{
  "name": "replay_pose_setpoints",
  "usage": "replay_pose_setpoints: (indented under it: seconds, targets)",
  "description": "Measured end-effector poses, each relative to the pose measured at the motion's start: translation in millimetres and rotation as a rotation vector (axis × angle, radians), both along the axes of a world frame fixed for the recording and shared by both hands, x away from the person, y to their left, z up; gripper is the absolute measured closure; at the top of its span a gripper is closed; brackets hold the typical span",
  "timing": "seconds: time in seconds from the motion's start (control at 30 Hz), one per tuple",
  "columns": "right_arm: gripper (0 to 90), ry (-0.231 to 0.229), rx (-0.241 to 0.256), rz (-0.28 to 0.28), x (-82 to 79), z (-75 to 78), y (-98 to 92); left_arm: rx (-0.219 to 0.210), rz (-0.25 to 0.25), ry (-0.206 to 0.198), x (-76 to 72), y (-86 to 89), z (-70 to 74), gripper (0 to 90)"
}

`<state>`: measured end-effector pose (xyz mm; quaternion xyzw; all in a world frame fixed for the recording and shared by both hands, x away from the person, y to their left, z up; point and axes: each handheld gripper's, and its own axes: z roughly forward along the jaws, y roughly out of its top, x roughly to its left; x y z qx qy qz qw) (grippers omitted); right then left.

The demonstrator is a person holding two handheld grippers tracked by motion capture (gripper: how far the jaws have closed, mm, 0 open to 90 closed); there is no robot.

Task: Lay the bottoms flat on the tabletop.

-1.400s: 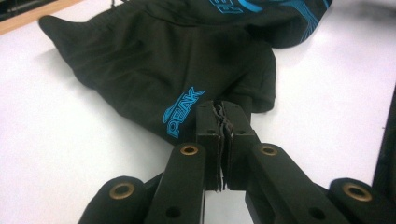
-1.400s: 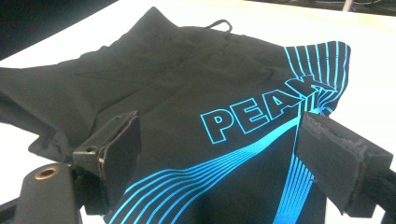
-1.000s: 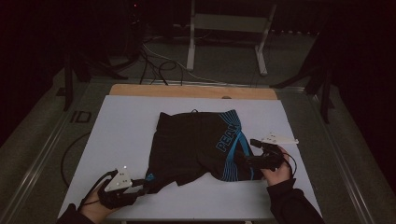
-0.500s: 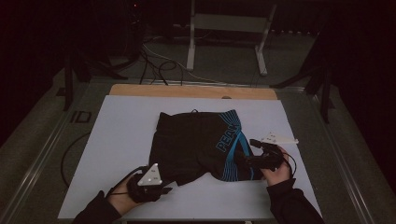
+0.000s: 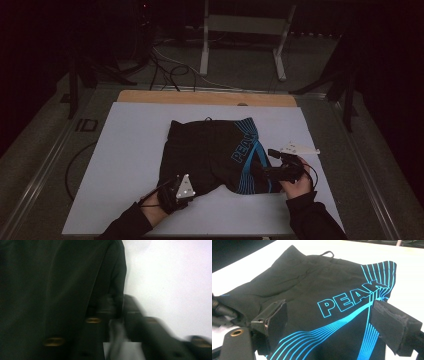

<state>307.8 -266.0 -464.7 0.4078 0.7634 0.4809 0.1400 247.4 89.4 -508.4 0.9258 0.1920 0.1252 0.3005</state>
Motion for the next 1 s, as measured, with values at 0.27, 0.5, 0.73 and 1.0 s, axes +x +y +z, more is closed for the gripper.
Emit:
replay_pose_setpoints:
  seconds: [0.27,0.5,0.73,1.0]
  targets:
    - [15.0,0.000,0.001,-0.004,-0.4,0.7,0.0,-0.184,-0.040,0.009,-6.8,-9.9,46.5,90.0]
    - [15.0,-0.005,0.005,-0.005,-0.6,1.4,-1.9,-0.318,-0.130,0.074,-19.7,-26.4,72.2,89.0]
    - [15.0,-0.002,0.011,-0.011,-1.1,1.7,-3.6,-0.333,-0.157,-0.005,-23.3,-15.2,79.4,55.5]
    - [15.0,-0.002,0.011,-0.008,-1.6,1.7,-3.1,-0.335,-0.080,-0.013,-5.2,17.1,70.8,26.7]
